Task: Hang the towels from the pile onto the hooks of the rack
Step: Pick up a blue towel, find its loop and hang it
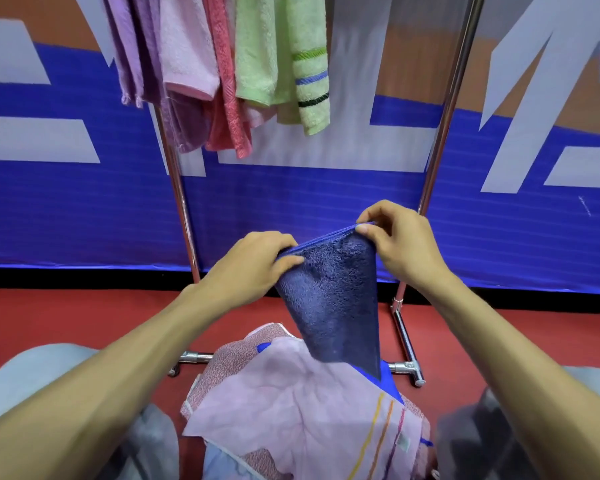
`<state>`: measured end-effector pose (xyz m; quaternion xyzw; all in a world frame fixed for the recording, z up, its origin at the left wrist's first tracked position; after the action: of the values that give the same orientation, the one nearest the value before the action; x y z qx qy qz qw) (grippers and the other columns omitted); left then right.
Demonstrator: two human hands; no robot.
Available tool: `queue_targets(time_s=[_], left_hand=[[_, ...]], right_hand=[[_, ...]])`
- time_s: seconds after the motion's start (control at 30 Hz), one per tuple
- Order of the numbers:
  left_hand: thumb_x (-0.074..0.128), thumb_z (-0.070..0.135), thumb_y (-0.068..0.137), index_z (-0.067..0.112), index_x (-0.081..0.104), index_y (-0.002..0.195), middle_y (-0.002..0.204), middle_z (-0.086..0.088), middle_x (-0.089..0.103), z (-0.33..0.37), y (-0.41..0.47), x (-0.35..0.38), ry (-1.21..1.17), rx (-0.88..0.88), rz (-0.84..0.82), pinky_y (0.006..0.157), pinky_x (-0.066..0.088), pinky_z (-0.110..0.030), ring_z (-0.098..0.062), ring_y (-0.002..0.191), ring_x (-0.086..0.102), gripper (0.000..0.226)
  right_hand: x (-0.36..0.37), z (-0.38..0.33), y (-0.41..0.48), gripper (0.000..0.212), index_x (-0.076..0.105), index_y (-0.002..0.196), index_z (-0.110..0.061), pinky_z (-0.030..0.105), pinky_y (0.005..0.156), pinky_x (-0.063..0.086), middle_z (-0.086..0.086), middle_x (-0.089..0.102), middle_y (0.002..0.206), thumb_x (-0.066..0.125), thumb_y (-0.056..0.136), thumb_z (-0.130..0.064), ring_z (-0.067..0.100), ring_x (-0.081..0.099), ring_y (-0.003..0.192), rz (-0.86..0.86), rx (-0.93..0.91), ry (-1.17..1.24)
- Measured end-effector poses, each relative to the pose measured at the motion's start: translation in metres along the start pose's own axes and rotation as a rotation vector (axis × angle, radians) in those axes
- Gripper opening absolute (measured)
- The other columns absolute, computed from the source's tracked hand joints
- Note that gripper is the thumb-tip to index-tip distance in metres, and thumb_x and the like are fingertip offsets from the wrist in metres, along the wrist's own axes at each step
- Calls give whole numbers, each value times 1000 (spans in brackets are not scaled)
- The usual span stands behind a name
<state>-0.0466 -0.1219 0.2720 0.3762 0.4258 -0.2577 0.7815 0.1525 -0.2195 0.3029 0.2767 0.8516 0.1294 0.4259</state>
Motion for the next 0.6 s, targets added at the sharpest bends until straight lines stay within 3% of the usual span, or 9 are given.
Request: queue_targets(time_s=[0.17,0.33,0.4,0.5,0.6], left_hand=[[53,21,95,14,62,97,93,-4,66,-8,9,-5,107,8,119,77,48,-41,-29,93,62,12],[58,28,92,18,68,98,94,-3,72,-6,10,-2,-60,-152,93,82,48,-37,-25,93,62,15],[59,28,91,16,69,90,88,-3,69,-4,8,-2,-110,-208,93,77,45,-31,-21,87,60,16],[57,27,90,12,66,81,73,0,62,1,6,-1,-190,-310,82,55,35,-16,-16,68,52,19],[56,25,89,12,64,78,67,2,57,6,6,-3,-284,-373,78,51,34,-13,-11,60,46,19]], right_hand=[[0,-2,-1,6,63,82,-14,24,66,39,0,65,72,64,88,-11,19,56,68,-21,-49,-54],[9,2,1,9,68,96,-14,15,66,30,-6,61,80,60,92,-14,13,53,75,-67,-14,-83],[10,2,-1,18,71,105,-15,14,69,31,-6,64,86,57,94,-15,11,54,78,-152,-8,-115],[14,0,-5,22,70,105,-15,19,73,37,-5,66,92,50,97,-16,12,58,82,-244,-12,-84],[17,-3,-9,23,65,104,-18,23,76,41,-5,60,94,50,97,-34,10,55,84,-303,-10,-7]])
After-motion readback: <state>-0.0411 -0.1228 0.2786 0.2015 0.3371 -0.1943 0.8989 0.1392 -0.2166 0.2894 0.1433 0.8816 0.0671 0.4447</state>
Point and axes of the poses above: each hand's wrist, its own y-axis towards the middle knuckle, its own x-axis out of the palm, z = x × y, the point moved 1 cm from there along y, towards the middle knuckle
